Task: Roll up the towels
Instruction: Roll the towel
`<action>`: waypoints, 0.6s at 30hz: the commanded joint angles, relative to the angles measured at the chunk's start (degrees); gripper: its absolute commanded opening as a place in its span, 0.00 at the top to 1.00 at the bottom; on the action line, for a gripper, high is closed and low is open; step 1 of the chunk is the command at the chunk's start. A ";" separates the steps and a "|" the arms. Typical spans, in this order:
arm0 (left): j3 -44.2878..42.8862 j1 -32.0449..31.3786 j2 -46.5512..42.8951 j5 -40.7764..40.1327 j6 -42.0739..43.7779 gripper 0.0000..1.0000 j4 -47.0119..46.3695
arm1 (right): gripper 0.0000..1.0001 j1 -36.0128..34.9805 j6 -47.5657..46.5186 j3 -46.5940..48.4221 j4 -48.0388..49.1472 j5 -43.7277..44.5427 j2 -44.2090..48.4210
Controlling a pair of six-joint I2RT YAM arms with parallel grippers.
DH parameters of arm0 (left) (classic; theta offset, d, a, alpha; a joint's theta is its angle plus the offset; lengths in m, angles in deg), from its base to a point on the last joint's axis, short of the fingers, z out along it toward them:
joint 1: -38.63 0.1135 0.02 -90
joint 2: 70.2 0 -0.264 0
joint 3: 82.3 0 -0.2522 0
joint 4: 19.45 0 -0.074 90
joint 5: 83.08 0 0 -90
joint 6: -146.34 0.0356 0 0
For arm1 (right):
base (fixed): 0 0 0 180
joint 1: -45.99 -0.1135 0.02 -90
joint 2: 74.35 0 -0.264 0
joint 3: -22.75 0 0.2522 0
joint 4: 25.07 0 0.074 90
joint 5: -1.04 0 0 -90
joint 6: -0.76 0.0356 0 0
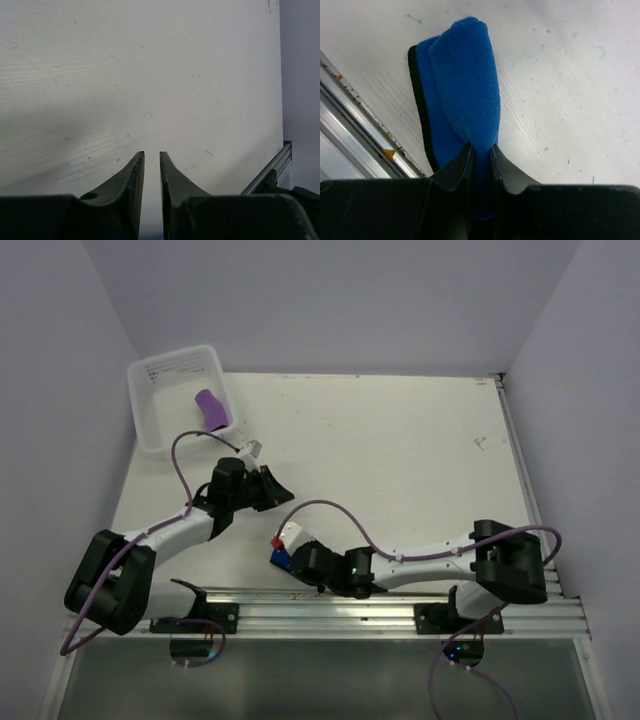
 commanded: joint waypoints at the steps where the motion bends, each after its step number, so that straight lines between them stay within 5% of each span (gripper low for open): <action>1: -0.74 0.31 -2.27 2.40 -1.62 0.78 -0.91 | 1.00 -5.28 -4.93 3.82 -2.16 16.84 -4.16; 7: 0.05 0.22 -2.89 3.36 -2.68 0.78 -1.70 | 1.00 -10.40 -7.05 7.86 -2.77 32.47 -12.58; 18: 0.49 -1.27 -3.68 4.69 -4.95 0.79 -4.59 | 1.00 -11.28 -11.62 11.64 -3.30 44.98 -22.97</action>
